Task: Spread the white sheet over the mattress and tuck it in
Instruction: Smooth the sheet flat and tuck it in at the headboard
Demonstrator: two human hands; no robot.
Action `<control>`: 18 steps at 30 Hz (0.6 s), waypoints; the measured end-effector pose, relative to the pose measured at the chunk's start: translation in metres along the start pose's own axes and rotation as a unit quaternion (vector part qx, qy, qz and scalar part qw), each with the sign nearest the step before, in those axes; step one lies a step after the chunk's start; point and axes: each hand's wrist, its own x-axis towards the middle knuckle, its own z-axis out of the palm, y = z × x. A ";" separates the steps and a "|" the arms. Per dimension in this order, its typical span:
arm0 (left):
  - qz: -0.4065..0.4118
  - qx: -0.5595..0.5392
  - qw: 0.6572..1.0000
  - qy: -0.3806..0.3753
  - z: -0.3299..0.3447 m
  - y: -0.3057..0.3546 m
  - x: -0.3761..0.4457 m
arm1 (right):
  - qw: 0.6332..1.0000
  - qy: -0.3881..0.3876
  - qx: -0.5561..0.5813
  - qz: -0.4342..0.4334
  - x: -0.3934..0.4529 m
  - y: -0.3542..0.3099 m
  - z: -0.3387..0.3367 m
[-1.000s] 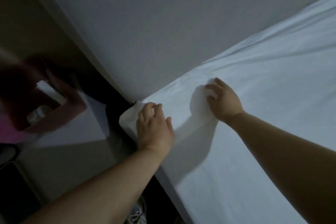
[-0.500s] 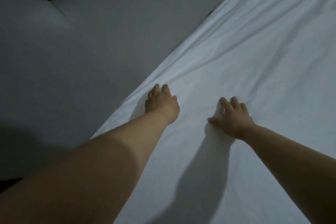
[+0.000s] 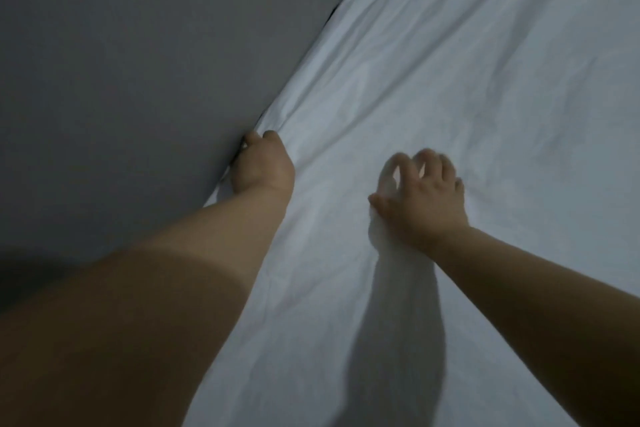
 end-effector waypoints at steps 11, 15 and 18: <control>0.034 -0.004 0.996 0.082 -0.026 0.008 0.005 | 0.999 0.019 0.027 -0.008 0.014 0.007 0.001; -0.048 -0.069 0.996 0.002 -0.009 0.006 0.014 | 0.999 -0.038 0.007 -0.031 0.022 0.001 0.003; -0.026 -0.044 0.999 -0.015 0.014 0.000 0.014 | 0.997 -0.071 -0.017 -0.028 0.023 0.000 0.013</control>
